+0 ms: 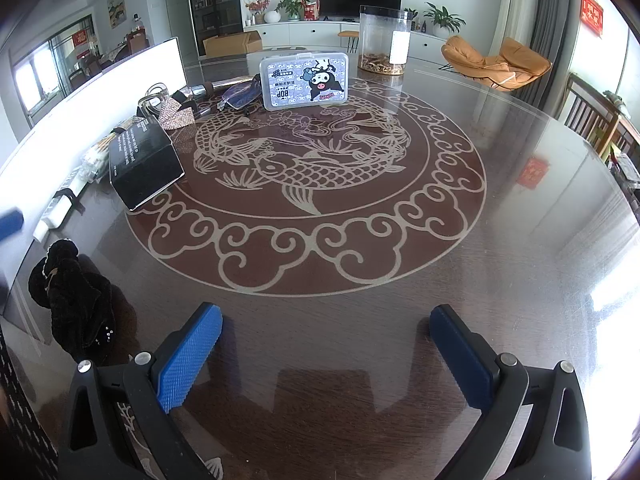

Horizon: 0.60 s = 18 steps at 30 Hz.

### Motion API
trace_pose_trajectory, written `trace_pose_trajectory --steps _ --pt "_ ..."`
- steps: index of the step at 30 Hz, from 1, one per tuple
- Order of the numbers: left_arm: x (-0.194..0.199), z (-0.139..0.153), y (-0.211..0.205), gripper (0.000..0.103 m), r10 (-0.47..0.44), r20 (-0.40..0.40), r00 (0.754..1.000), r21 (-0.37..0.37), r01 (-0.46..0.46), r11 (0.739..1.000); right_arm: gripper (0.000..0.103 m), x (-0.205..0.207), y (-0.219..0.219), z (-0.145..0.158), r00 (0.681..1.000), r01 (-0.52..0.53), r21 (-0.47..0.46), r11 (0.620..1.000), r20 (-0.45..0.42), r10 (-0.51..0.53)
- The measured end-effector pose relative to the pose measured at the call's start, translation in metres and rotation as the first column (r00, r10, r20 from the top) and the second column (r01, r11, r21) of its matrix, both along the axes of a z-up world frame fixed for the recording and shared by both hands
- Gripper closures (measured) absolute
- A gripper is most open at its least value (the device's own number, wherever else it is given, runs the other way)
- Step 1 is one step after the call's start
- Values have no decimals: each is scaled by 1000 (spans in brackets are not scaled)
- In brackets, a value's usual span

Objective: Organize objects
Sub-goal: 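Grasp the black pouch with gold cord with the left tool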

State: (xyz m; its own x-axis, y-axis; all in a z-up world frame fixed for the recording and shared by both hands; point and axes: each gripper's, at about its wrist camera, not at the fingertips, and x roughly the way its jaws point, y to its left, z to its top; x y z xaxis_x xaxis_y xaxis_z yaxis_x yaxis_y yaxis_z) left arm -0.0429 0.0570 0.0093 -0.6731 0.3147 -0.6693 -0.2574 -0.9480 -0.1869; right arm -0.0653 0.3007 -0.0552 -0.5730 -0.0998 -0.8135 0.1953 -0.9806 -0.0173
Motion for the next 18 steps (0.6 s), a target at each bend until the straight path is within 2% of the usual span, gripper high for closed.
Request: trace_pose_trajectory --steps 3,5,6,8,9,11,13,15,18 --pt "-19 0 -38 1 -9 60 998 134 0 991 0 0 0 0 1000 0 0 1000 0 0" --pt "-23 -1 -42 1 -85 65 994 166 73 983 0 0 0 0 1000 0 0 1000 0 0" --pt "-20 -1 -38 1 -137 63 989 160 126 979 0 0 0 0 1000 0 0 1000 0 0" --pt "-24 -7 -21 1 -260 84 962 104 251 962 0 0 0 0 1000 0 0 1000 0 0" --pt "-24 -11 -11 1 -281 101 954 62 276 959 0 0 0 0 1000 0 0 1000 0 0" --pt "-27 -20 5 1 -246 134 960 -17 250 968 0 0 0 0 1000 0 0 1000 0 0" --pt "-28 -28 17 1 -255 145 956 -22 261 965 0 0 0 0 1000 0 0 1000 0 0" --pt "-26 -36 25 1 -295 176 939 -37 306 951 0 0 0 0 1000 0 0 1000 0 0" --pt "-16 -40 32 1 -372 220 902 -61 393 917 0 0 0 0 1000 0 0 1000 0 0"
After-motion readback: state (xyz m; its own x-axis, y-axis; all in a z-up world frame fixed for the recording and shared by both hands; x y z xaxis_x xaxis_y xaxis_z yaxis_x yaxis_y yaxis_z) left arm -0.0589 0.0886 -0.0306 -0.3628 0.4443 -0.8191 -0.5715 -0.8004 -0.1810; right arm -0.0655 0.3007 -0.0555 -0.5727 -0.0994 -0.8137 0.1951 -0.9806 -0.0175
